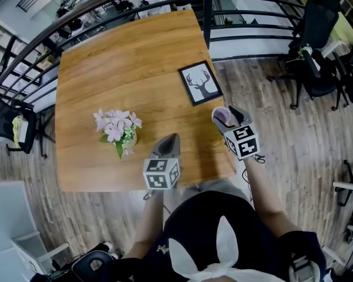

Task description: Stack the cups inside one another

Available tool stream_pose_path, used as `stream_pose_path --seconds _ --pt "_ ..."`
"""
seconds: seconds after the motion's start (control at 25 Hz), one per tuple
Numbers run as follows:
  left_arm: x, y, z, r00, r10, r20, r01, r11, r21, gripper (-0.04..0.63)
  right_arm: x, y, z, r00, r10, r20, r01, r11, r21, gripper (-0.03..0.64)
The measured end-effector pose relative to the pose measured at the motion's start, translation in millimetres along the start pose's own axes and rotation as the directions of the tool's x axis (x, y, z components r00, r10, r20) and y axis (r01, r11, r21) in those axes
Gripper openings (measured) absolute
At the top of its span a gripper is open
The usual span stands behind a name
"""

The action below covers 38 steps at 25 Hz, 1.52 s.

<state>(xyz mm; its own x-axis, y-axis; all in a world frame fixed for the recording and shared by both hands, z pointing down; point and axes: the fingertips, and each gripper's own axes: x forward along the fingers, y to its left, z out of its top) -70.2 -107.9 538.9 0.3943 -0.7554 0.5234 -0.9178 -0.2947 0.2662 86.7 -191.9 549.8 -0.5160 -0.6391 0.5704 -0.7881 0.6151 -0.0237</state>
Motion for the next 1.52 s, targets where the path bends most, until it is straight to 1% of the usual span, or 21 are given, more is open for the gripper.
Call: stream_pose_path --seconds 0.2,0.28,0.44,0.56,0.72,1.0,1.2,1.52 --pt "-3 0 1 1.0 0.004 0.003 -0.004 1.0 -0.001 0.015 -8 2 10 0.999 -0.003 0.033 0.004 1.0 -0.02 0.153" --pt "-4 -1 1 1.0 0.004 0.005 -0.004 1.0 -0.001 0.015 -12 3 14 0.999 0.003 0.05 -0.002 1.0 -0.024 0.093" --pt "-4 -4 3 1.0 -0.001 0.01 0.001 1.0 0.004 0.015 -18 7 19 0.997 0.028 0.07 -0.026 0.999 -0.029 -0.001" --pt "-4 -9 4 1.0 -0.006 0.012 0.006 1.0 0.007 0.015 -22 12 19 0.996 0.064 0.066 -0.063 0.998 -0.021 -0.002" --pt "-5 -14 2 1.0 -0.015 0.011 0.015 1.0 0.012 0.015 -29 23 20 0.992 0.103 0.079 -0.101 0.994 -0.035 -0.002" --pt "-9 -23 -1 1.0 -0.027 0.009 0.027 0.999 0.022 0.015 -40 33 23 0.989 0.12 0.089 -0.115 0.992 -0.057 -0.002" --pt "-13 -29 -2 0.999 -0.033 0.011 0.033 0.999 0.027 0.015 -46 46 22 0.986 0.148 0.08 -0.142 0.987 -0.079 -0.003" --pt "-23 -34 -6 0.999 -0.036 0.017 0.036 0.999 0.024 0.015 -52 58 19 0.984 0.165 0.072 -0.157 0.983 -0.099 -0.003"
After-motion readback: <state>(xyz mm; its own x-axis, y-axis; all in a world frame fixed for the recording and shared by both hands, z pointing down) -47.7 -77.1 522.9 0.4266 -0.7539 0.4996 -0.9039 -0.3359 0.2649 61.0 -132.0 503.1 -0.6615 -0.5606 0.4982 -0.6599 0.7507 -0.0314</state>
